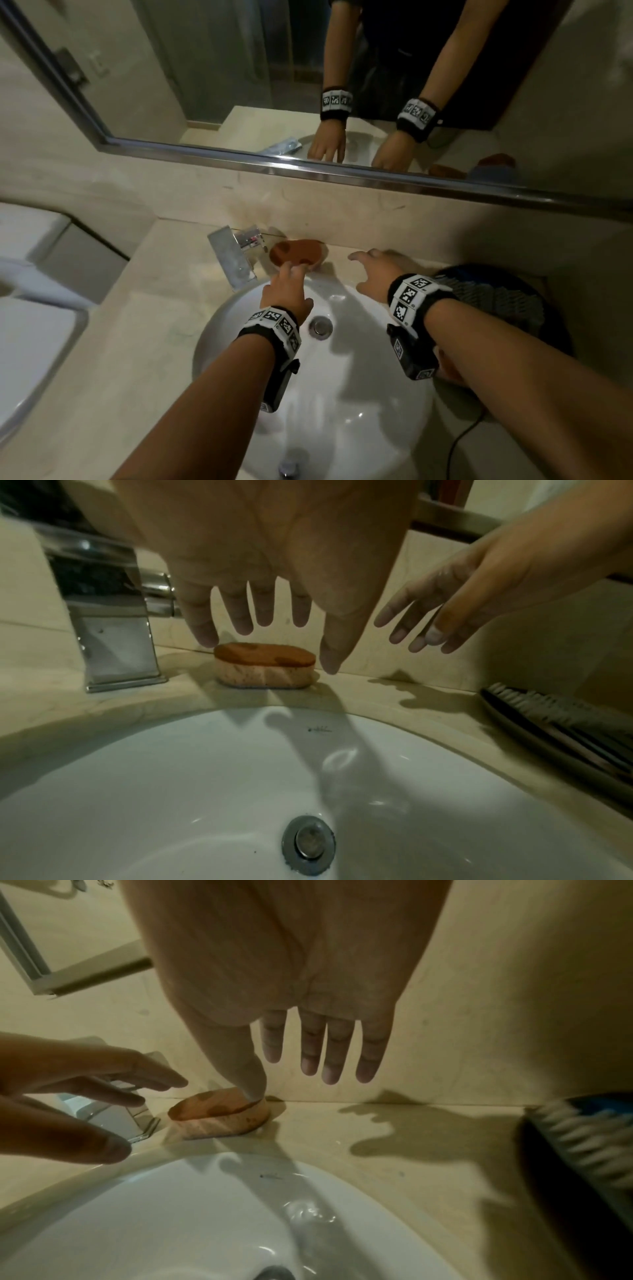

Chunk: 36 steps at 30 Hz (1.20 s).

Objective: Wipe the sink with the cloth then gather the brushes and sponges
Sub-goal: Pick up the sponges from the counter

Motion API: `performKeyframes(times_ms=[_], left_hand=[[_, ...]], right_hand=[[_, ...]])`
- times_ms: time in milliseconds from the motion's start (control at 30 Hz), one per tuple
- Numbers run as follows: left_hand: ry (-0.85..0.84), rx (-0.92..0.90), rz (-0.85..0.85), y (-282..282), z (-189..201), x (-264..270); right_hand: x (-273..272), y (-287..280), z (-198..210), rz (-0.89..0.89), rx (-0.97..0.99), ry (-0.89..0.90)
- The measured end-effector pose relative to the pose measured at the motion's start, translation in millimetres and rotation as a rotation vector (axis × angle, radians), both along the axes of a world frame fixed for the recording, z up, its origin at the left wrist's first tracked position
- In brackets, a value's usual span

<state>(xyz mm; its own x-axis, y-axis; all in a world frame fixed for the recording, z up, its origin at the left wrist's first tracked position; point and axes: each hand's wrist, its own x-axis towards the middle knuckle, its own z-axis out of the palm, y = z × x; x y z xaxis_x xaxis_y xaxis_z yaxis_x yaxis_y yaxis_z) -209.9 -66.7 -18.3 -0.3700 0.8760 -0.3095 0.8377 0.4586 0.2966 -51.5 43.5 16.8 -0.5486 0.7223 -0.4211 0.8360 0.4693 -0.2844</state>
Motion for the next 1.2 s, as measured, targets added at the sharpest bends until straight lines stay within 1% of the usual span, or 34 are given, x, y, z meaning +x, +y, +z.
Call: performKeyframes(times_ms=[167,300,467,567,633,767,933,1067,1200], left_hand=[[-0.05,-0.02,0.056,17,-16,-20],[-0.136,-0.023,0.182,32,-27,-29],[-0.188,-0.046,0.247,47,-45,-42],[-0.213,-0.014,0.27,51,-52,-46],[-0.216,0.004,0.301,55,-54,-44],[-0.214,-0.028,0.36,62,-53,-43],[-0.229,-0.025,0.264,62,-45,-34],[-0.201,-0.003,0.173,56,-30,-27],[-0.255,0.083,0.1,51,-8,-15]], right_hand=[[-41,12,-27,0.002,-0.068,0.028],[-62,24,-45,0.002,-0.16,0.031],[-81,43,-59,-0.042,-0.212,0.062],[-90,47,-66,-0.08,-0.23,0.093],[-93,46,-71,-0.117,-0.228,0.13],[-88,46,-76,-0.183,-0.233,0.198],[-74,48,-71,-0.142,-0.219,0.146],[-59,45,-52,-0.146,-0.208,0.138],[-35,36,-32,-0.17,-0.184,0.133]])
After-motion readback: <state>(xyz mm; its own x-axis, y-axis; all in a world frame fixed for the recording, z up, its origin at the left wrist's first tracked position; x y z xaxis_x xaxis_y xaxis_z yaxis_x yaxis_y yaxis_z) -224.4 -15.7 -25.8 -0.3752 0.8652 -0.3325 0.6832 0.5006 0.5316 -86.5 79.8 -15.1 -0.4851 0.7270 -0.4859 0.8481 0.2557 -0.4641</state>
